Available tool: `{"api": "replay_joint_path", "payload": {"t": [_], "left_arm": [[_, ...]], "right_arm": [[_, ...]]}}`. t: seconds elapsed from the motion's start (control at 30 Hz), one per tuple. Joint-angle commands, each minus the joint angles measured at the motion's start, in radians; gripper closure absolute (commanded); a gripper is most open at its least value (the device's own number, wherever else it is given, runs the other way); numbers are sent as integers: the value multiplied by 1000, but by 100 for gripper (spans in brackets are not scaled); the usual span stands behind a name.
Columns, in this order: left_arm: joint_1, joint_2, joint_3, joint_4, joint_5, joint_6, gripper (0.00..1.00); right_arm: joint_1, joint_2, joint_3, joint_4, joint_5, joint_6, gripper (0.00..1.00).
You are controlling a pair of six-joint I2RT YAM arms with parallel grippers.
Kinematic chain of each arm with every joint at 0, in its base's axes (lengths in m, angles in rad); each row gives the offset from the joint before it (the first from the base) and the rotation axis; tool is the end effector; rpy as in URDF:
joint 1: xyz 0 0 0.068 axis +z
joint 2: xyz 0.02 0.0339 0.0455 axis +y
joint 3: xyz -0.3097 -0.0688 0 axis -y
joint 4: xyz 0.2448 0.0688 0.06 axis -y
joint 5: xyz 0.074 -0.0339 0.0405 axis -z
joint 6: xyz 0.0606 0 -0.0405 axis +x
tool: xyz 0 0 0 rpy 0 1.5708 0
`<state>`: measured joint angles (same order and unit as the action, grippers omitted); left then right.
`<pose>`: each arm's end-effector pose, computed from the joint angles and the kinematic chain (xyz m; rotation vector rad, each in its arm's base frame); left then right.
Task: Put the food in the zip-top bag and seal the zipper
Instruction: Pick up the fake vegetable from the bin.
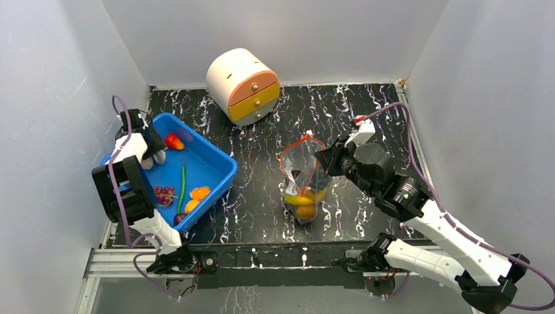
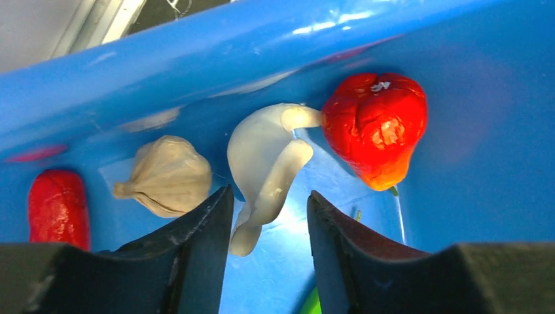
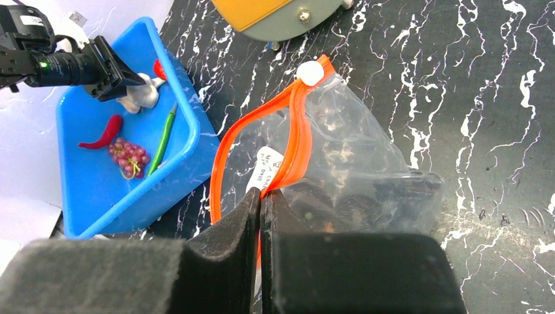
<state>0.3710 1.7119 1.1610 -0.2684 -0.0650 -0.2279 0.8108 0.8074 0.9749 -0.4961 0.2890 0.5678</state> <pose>0.3670 0.1470 0.2448 -0.7351 2.2771 0.1451 0.1243 0.1057 0.3946 -0.0344 1.9405 0.6618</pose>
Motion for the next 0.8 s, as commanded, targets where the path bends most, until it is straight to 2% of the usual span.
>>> {"api": "replay_joint_path", "payload": {"t": [0.0, 0.1, 0.17, 0.23, 0.63, 0.77], "left_arm": [[5, -41, -15, 10, 87, -17, 58], [3, -42, -14, 6, 88, -19, 66], [3, -52, 8, -41, 46, -22, 92], [2, -83, 10, -56, 23, -25, 100], [-1, -305, -34, -97, -21, -111, 100], [-1, -386, -34, -110, 40, -147, 100]], "right_arm": [[1, -5, 41, 102, -3, 6, 100], [2, -7, 37, 106, -15, 20, 100], [2, -5, 33, 105, -27, 27, 100], [3, -6, 34, 103, -30, 29, 100], [2, 0, 26, 98, -41, 33, 100], [2, 1, 15, 91, -51, 48, 100]]}}
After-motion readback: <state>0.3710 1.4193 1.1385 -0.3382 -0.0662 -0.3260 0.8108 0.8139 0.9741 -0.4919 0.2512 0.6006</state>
